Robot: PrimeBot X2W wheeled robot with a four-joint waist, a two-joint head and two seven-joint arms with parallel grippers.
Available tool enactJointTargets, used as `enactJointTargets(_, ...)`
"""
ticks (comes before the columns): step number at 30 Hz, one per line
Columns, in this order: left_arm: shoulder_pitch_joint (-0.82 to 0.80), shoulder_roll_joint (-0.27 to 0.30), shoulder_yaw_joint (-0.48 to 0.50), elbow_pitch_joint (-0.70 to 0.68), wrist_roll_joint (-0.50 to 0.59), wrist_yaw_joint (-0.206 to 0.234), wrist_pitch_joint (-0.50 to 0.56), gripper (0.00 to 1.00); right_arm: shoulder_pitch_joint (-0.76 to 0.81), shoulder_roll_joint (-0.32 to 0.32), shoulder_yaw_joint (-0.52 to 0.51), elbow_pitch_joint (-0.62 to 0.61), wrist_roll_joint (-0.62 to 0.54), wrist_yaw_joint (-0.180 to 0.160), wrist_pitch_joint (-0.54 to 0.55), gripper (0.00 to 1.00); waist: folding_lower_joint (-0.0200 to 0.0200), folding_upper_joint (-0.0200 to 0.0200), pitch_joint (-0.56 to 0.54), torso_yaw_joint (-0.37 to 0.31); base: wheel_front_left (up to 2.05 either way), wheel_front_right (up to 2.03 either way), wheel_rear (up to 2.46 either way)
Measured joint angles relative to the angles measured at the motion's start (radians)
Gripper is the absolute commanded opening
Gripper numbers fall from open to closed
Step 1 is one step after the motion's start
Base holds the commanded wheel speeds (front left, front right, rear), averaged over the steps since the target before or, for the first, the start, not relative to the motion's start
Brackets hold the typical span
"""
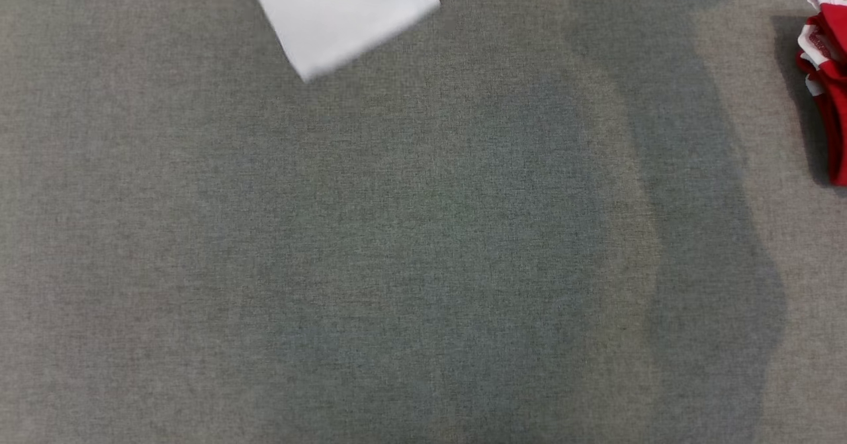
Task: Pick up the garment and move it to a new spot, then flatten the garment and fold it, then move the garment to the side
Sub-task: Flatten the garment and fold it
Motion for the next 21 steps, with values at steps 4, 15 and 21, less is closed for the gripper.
enactJointTargets(4,-0.116,0.0,-0.023,0.073,0.004,0.0,0.001,0.0,-0.087,-0.004,0.021,0.039,0.023,0.0,-0.01,0.0,-0.0002,-0.0002,-0.005,0.002,0.0,0.0,0.0)
enactJointTargets(15,-0.009,0.005,-0.195,0.159,-0.134,-0.001,0.097,0.0,0.052,-0.051,0.193,0.075,0.092,0.0,0.035,0.0,-0.0001,-0.0004,-0.032,0.031,0.0,0.0,0.0)
enactJointTargets(21,0.21,0.097,-0.362,0.05,-0.284,-0.001,0.236,0.0,0.26,-0.098,0.324,0.017,0.169,0.0,0.108,0.0,-0.0003,-0.0005,-0.102,0.05,0.0,0.0,0.0)
